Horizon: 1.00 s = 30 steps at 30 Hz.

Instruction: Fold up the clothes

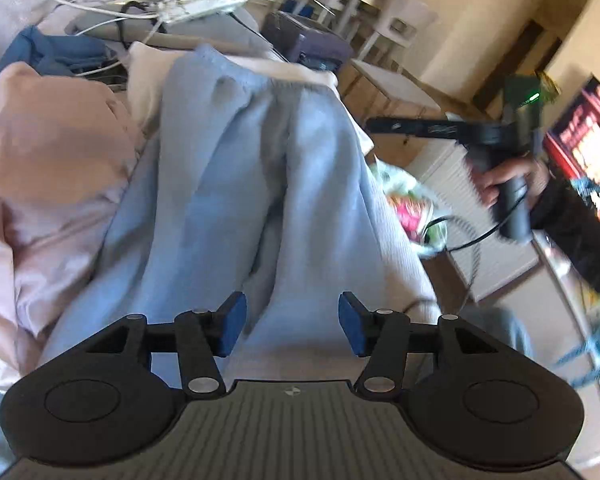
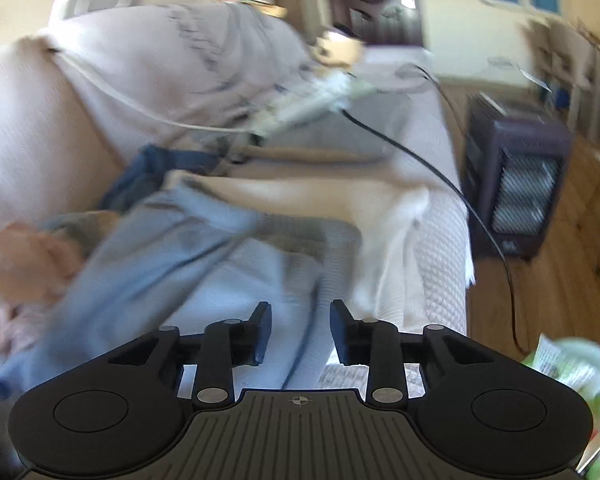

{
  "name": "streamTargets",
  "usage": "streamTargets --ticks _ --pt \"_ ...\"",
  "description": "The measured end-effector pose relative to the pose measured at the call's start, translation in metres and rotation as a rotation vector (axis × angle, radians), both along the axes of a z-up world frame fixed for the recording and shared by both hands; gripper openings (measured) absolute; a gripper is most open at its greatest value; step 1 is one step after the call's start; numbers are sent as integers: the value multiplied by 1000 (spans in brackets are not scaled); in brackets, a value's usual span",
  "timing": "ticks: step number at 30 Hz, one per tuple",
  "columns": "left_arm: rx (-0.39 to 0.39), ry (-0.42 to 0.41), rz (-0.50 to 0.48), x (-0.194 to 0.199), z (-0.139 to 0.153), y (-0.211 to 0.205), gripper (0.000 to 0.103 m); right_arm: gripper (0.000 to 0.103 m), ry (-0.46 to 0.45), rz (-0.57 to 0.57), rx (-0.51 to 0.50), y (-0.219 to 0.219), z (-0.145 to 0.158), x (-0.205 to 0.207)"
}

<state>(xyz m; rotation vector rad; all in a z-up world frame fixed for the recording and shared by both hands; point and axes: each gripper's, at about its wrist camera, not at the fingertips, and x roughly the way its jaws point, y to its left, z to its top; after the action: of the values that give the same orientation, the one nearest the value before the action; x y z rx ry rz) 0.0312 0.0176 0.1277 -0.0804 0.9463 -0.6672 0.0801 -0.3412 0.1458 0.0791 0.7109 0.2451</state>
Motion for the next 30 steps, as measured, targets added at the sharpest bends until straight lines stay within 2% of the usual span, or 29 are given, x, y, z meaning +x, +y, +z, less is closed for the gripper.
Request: streamTargets --ticks 4,8,10,15,20,24,27,30 --pt "-26 33 -11 -13 -9 3 49 33 30 192 -57 3 20 -47" --pt "-46 10 -6 -27 -18 4 49 33 71 232 -28 -1 27 -80" --pt "-40 -40 -24 -31 -26 3 51 33 104 244 8 0 24 -90" --pt "12 -135 -86 -33 -41 -5 52 33 171 238 121 12 -5 -108" --pt "58 -201 -155 -29 -47 -12 54 33 239 250 170 37 -41 -134" --pt "39 -250 -157 -22 -51 -13 54 33 281 241 182 53 -65 -137" --pt "14 -293 -174 -21 -52 -15 54 33 260 226 203 60 -69 -133" --pt "12 -298 -209 -17 -58 -23 51 33 274 221 202 68 -72 -125"
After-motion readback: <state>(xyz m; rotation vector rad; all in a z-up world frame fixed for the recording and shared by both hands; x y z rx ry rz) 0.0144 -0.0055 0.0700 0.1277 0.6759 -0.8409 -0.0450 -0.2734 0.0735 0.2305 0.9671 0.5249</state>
